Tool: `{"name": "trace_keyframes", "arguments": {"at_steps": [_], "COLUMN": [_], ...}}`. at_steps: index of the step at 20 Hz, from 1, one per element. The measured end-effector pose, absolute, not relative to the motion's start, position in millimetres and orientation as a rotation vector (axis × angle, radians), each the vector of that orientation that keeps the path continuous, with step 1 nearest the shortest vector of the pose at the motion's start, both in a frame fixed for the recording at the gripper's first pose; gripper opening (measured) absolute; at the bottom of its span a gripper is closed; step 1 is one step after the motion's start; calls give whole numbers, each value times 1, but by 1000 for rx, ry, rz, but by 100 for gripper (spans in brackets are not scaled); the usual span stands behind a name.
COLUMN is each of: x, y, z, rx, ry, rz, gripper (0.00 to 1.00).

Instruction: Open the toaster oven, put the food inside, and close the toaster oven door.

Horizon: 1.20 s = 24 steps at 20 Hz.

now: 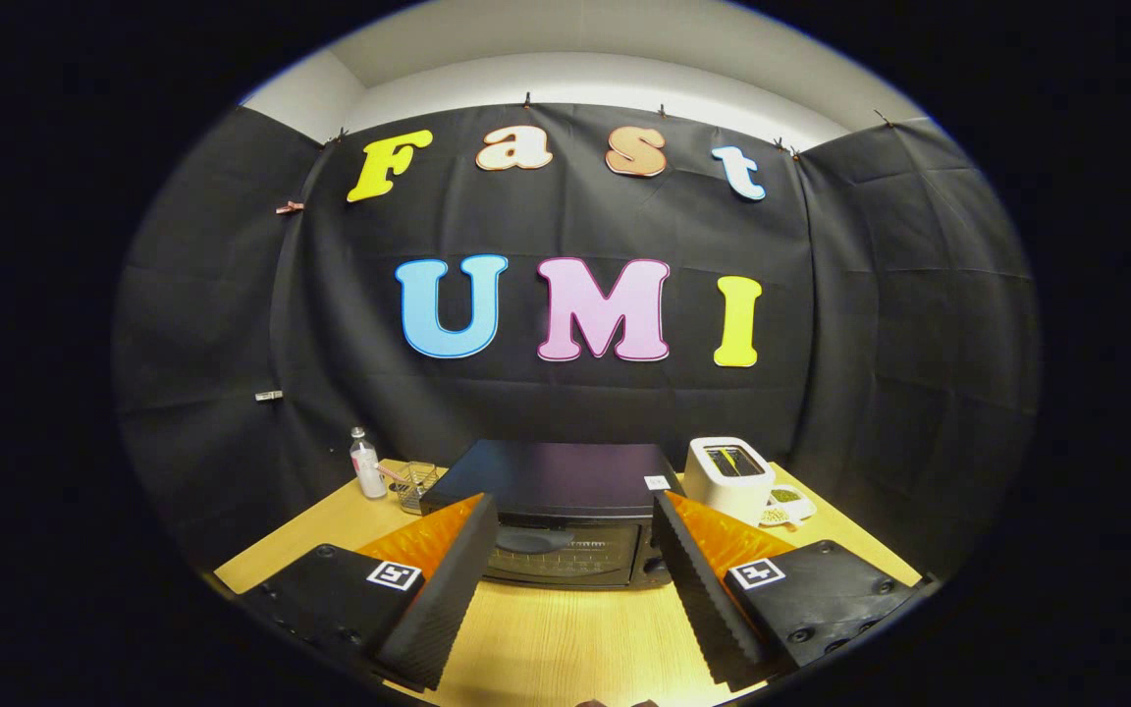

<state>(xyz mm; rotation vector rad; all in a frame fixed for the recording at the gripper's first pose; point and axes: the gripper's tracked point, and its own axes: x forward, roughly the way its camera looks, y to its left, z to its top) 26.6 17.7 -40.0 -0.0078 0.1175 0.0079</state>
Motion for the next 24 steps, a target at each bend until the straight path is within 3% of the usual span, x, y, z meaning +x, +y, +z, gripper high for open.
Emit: {"name": "trace_keyframes", "arguments": {"at_steps": [16, 24], "x": [161, 167], "y": [63, 66], "z": [-169, -183], "rx": [2, -5], "ry": [345, 351], "rz": [-25, -53], "gripper": [98, 98]}}
